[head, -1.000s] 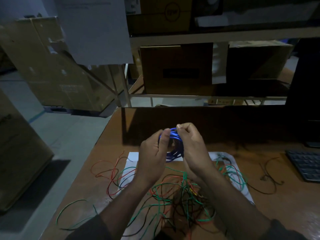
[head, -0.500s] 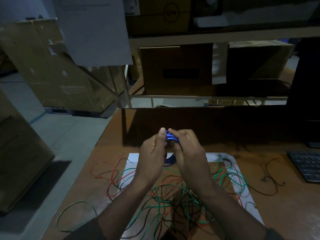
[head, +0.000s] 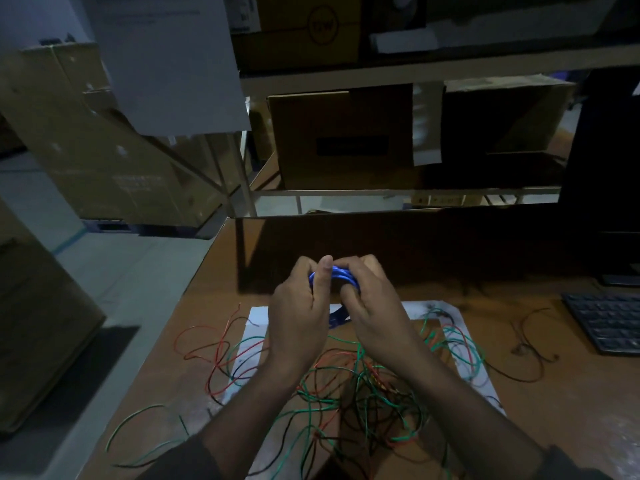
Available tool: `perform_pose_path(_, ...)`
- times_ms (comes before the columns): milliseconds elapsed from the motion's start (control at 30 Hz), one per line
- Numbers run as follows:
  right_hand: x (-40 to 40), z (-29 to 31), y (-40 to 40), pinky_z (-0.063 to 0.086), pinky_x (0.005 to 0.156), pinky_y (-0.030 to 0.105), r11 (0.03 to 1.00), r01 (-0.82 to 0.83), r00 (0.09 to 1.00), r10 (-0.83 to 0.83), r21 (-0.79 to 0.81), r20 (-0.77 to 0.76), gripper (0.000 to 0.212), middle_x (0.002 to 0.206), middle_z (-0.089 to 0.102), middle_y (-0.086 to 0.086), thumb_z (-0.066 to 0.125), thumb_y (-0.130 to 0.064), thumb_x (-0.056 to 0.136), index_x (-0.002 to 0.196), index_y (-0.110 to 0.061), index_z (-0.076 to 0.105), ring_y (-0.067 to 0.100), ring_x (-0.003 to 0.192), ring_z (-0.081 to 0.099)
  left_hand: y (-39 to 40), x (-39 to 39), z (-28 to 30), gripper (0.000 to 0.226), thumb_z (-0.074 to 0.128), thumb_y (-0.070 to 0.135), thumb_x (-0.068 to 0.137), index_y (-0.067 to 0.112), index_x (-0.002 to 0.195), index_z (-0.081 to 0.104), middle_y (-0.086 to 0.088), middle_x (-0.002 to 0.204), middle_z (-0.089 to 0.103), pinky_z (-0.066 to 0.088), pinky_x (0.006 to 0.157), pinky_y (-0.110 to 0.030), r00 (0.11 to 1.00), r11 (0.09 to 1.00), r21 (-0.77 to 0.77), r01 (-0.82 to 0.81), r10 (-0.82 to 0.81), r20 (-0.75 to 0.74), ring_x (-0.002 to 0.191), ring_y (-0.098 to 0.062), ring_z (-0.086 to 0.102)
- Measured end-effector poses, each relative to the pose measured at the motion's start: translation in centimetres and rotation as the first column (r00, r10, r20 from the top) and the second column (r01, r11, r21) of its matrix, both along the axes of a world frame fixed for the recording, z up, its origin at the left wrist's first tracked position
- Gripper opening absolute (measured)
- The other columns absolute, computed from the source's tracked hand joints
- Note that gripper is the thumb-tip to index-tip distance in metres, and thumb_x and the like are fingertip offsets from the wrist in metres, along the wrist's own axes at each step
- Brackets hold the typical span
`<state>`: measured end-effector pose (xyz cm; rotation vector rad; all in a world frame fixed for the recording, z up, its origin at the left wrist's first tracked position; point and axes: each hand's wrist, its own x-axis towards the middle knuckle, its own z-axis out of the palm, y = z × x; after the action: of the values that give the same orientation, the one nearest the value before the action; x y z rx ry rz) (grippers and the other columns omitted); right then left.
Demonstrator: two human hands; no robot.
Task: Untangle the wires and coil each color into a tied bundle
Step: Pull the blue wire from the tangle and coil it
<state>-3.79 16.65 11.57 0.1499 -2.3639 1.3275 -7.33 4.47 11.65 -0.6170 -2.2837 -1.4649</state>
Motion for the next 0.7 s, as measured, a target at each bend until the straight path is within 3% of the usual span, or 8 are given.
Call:
perform_pose_path(167,0.3,-0.3,0.8,0.053,0.076,0.042,0.998,0.047,0.999,-0.047,0.052,-0.009,0.024,0.107,0.046,-0.005,0.042,-0.018,0.104,0.121,-0.026,0.057,0.011,0.087,0.054,1.0,0.4,0.1,0.023,0.047,0.04,0.106,0.018,0.104,0.054,0.01,0.066,0.053,0.037,0.049,-0.017,1.0,0.999,0.05,-0.013,0.014,-0.01,0.054,-0.004,0.053)
perform_pose_path(300,0.7,-0.4,1.4,0.052,0.077,0.037,0.996,0.083,0.995,-0.081,0.035,-0.064,0.022,0.107,0.049,-0.006,0.046,-0.018,0.104,0.119,-0.025,0.06,0.008,0.09,0.055,1.8,0.4,0.4,0.021,0.048,0.036,0.108,0.02,0.101,0.059,0.014,0.063,0.055,0.035,0.048,-0.015,0.998,0.999,0.036,-0.04,0.042,-0.054,0.053,-0.006,0.054)
perform_pose_path(533,0.8,-1.3,3.4,0.052,0.08,0.034,0.989,0.116,0.989,-0.107,0.09,-0.099,0.026,0.108,0.054,-0.007,0.048,-0.015,0.103,0.123,-0.021,0.064,0.006,0.093,0.057,3.0,0.0,0.6,0.029,0.043,0.034,0.11,0.025,0.092,0.063,0.012,0.058,0.05,0.029,0.049,-0.015,0.989,0.992,-0.123,-0.033,0.014,-0.15,0.052,-0.01,0.051)
perform_pose_path(700,0.7,-1.4,5.3,0.05,0.08,0.024,0.98,0.132,0.984,-0.112,0.147,-0.141,0.024,0.106,0.056,-0.012,0.051,-0.022,0.102,0.121,-0.024,0.064,0.002,0.093,0.055,4.7,0.3,0.3,0.034,0.043,0.027,0.111,0.02,0.084,0.061,0.017,0.063,0.055,0.036,0.054,-0.011,0.998,1.0,0.011,0.027,-0.026,-0.058,0.057,-0.003,0.054)
